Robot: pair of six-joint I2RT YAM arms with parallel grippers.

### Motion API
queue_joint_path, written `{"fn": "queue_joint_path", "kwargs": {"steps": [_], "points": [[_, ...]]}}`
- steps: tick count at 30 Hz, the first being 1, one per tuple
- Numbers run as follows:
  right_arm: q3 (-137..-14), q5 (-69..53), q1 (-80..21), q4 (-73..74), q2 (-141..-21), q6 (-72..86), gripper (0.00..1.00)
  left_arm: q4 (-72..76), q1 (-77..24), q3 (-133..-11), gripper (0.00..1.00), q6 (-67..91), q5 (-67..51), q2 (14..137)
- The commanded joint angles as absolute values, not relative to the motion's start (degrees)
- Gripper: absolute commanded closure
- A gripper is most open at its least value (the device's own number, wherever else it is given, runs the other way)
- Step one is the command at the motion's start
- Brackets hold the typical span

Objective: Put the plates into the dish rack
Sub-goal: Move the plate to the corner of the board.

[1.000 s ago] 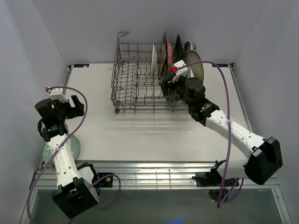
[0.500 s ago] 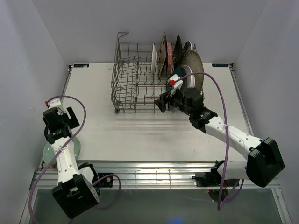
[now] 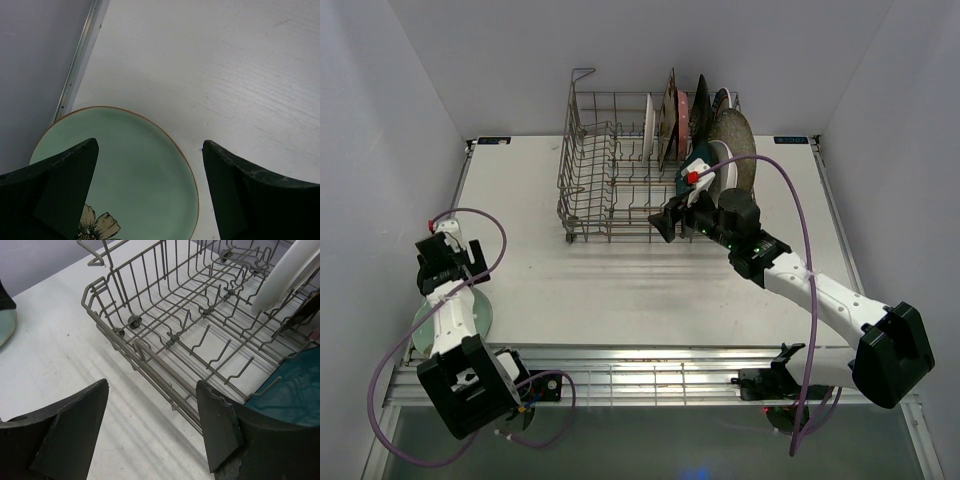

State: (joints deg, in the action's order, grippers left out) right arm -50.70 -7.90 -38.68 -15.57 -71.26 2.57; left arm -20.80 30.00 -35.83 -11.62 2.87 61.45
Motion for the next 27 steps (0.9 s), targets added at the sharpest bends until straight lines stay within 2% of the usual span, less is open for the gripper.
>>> {"fn": "queue_joint_path", "kwargs": {"steps": [1,13,27], "points": [[-51.6,-8.4,-39.0,-17.8,-68.9,2.0,0.23,-18.5,30.8,-34.2,0.04,-16.3,0.1,62.4],[-51.2,-9.3,-39.0,-18.1,-68.6,2.3,0.23,-15.7,30.7,-31.6,0.04,-18.3,2.4,65.6],[-50.4,-9.1,-38.9,-18.2,-67.0,2.3,0.22,-14.6,30.8,-31.8,0.05,-20.1,0.1,75.0]]}}
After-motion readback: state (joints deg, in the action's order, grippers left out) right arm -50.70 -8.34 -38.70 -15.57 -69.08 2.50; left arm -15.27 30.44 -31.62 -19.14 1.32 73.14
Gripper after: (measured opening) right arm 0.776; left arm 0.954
